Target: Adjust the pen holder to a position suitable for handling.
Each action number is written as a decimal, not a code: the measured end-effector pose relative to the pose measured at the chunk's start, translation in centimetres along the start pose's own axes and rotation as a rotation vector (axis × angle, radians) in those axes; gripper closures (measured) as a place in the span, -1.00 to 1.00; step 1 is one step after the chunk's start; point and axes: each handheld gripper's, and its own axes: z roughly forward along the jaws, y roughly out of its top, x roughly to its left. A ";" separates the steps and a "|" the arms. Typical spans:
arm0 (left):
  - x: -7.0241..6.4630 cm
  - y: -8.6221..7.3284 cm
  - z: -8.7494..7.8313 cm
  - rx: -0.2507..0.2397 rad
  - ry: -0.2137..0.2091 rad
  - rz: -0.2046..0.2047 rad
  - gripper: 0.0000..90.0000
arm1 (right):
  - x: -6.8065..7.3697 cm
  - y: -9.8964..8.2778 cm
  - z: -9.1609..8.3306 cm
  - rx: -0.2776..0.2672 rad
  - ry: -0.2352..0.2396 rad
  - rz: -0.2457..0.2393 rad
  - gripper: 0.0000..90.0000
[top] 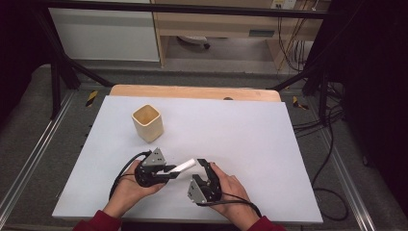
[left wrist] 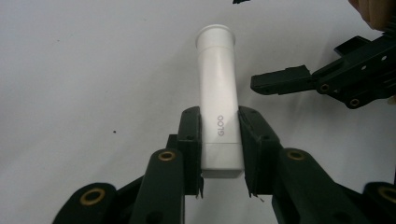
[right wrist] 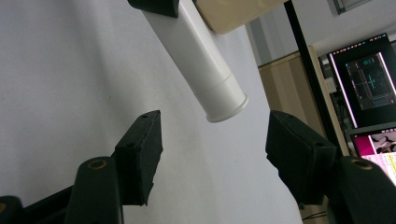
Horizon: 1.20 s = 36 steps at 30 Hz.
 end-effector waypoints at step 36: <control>-1.2 0.6 0.6 0.021 -0.056 0.002 0.59 | 1.9 1.2 -0.2 -0.027 -0.059 -0.250 0.14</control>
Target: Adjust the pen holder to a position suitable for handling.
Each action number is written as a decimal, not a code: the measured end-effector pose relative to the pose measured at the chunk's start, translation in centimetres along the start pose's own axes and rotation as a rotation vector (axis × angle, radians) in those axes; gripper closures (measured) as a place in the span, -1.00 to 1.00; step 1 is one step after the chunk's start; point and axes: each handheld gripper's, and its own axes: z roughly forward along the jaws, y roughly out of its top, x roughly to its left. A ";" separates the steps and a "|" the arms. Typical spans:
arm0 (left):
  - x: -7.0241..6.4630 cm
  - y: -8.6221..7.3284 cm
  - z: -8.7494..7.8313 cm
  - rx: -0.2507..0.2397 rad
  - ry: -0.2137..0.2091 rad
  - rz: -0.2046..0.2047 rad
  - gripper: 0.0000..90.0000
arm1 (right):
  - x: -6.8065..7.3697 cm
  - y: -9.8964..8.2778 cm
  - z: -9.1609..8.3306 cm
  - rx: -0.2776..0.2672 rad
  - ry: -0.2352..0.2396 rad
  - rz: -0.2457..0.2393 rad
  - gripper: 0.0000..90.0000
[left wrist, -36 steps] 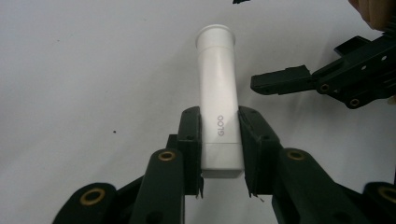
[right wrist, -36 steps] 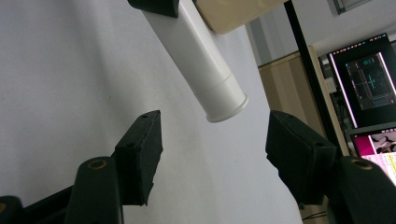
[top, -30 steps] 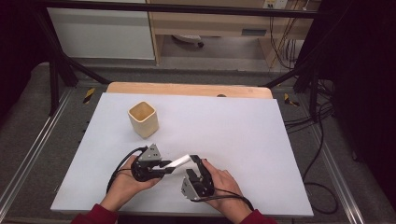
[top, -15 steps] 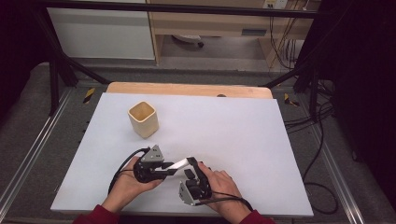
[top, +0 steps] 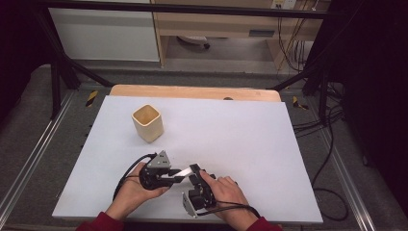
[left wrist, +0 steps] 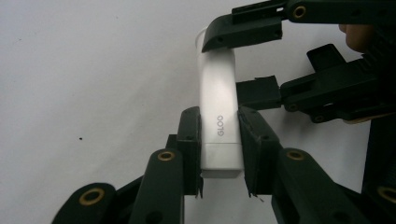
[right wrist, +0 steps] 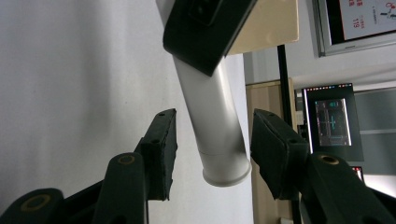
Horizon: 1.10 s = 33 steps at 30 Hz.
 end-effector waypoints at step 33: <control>0.2 -0.4 0.4 0.005 -0.052 -0.031 0.59 | 0.8 0.2 0.1 0.009 0.019 -0.091 0.48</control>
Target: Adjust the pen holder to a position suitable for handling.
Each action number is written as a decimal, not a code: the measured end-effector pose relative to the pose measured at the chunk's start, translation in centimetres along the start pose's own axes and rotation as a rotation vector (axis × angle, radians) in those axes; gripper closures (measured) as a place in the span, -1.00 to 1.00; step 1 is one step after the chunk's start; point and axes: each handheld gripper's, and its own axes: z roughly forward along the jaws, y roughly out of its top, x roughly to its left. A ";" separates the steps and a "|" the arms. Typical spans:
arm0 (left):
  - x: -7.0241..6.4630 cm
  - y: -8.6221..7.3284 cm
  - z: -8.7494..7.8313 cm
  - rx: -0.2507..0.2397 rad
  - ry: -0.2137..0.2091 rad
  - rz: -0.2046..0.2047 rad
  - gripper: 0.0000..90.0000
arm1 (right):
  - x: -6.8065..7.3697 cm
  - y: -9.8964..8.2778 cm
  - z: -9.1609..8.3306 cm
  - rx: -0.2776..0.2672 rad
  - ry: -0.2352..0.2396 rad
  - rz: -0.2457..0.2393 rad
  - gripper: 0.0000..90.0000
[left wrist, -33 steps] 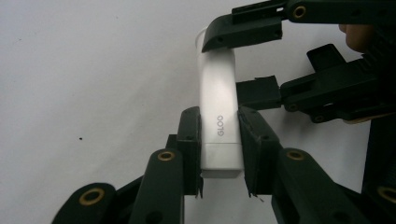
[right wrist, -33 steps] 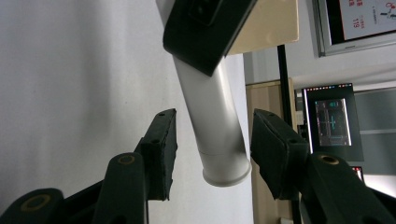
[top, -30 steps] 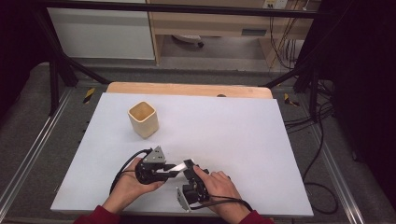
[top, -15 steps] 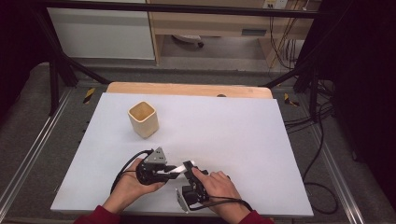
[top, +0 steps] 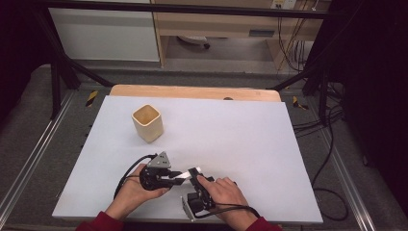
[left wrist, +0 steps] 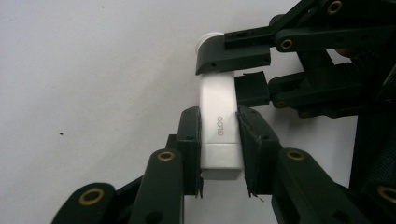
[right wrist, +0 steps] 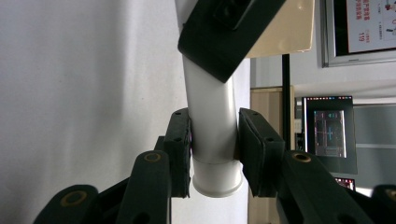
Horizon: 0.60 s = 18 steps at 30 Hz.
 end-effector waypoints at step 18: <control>0.4 -0.6 0.0 -0.070 0.015 -0.025 0.44 | 0.0 -0.5 0.3 0.021 0.041 0.003 0.50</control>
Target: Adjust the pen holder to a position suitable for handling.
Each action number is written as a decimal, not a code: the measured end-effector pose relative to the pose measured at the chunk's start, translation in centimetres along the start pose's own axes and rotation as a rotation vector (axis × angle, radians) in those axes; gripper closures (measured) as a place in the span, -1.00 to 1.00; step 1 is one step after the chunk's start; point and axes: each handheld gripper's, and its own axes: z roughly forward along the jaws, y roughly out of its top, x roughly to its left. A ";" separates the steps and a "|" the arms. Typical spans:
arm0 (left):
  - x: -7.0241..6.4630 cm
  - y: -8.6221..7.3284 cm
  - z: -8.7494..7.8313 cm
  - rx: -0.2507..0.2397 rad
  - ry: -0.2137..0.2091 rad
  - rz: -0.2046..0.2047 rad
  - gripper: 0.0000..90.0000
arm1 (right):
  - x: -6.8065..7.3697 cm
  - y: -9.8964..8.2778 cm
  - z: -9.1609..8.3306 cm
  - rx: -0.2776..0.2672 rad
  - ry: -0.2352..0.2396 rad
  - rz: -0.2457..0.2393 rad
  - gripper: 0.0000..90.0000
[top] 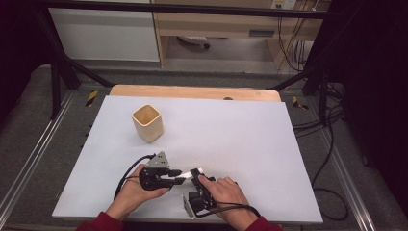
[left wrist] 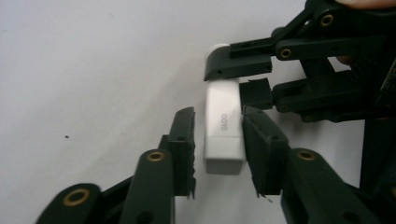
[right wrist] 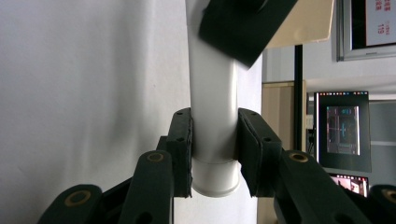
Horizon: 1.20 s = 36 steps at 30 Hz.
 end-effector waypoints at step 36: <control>1.7 0.1 -1.8 -0.439 0.279 -0.099 -0.84 | -2.6 -4.5 -0.4 0.041 0.042 0.394 0.50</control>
